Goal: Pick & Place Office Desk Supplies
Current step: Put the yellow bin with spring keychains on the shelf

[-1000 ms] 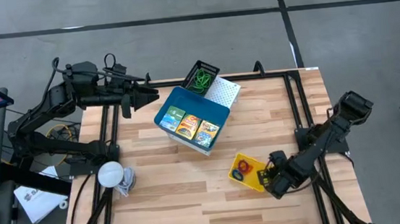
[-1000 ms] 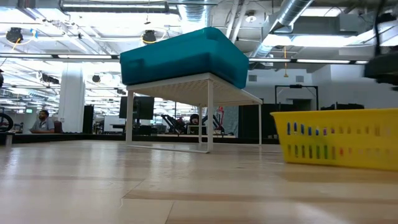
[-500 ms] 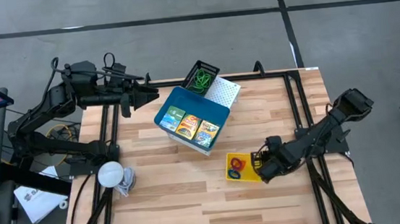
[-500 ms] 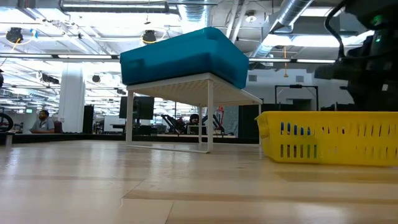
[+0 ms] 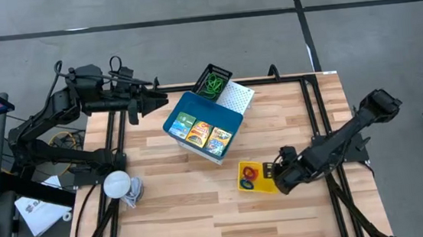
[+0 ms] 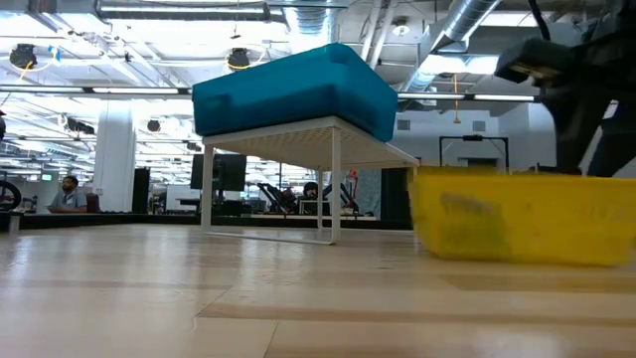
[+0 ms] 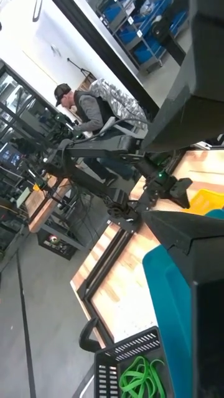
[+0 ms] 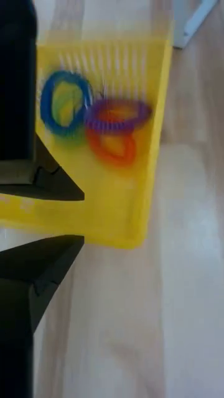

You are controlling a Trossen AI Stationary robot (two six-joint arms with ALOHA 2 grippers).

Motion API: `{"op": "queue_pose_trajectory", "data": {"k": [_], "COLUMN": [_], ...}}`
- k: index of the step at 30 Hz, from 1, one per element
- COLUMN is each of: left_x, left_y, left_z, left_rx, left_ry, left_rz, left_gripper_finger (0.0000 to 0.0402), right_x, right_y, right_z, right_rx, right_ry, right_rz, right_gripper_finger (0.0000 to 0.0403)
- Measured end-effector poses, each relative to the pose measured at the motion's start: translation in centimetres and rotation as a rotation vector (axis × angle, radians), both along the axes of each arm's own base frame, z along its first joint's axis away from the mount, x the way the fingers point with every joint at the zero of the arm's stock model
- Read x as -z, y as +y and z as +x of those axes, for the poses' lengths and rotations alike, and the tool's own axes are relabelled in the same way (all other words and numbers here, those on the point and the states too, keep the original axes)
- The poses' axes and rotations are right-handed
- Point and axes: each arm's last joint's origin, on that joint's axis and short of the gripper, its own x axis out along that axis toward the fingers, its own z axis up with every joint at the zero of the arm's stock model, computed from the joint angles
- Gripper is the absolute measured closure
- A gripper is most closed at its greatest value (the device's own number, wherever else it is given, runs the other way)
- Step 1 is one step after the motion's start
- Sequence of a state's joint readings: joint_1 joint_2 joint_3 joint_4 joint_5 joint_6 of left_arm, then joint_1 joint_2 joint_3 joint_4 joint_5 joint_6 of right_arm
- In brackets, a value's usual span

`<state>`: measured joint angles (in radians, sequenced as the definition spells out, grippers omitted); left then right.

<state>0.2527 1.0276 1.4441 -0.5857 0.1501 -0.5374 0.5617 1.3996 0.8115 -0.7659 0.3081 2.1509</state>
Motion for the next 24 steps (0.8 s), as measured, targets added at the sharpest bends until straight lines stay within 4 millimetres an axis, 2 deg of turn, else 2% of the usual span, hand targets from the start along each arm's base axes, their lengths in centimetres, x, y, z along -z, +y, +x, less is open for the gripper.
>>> {"op": "queue_pose_trajectory", "data": {"k": [8,18,21,24], "left_x": [0.0,0.0,0.0,0.0], "left_y": [0.0,0.0,0.0,0.0], "left_z": [0.0,0.0,0.0,0.0], "left_rx": [0.003,0.004,0.004,0.004], "left_ry": [0.003,0.000,0.000,0.000], "left_rz": [0.016,0.018,0.018,0.017], "left_gripper_finger": [0.0243,0.0243,0.0243,0.0243], "right_x": [2.9,3.5,3.6,3.6], "right_y": [1.2,1.2,1.0,0.8], "right_z": [1.1,2.0,1.9,1.8], "right_rx": [-0.018,0.002,0.002,0.005], "right_ry": [0.088,0.055,0.071,0.082], "right_rz": [0.036,0.040,0.030,0.008], "right_gripper_finger": [0.0304,0.0307,0.0325,0.0369]}}
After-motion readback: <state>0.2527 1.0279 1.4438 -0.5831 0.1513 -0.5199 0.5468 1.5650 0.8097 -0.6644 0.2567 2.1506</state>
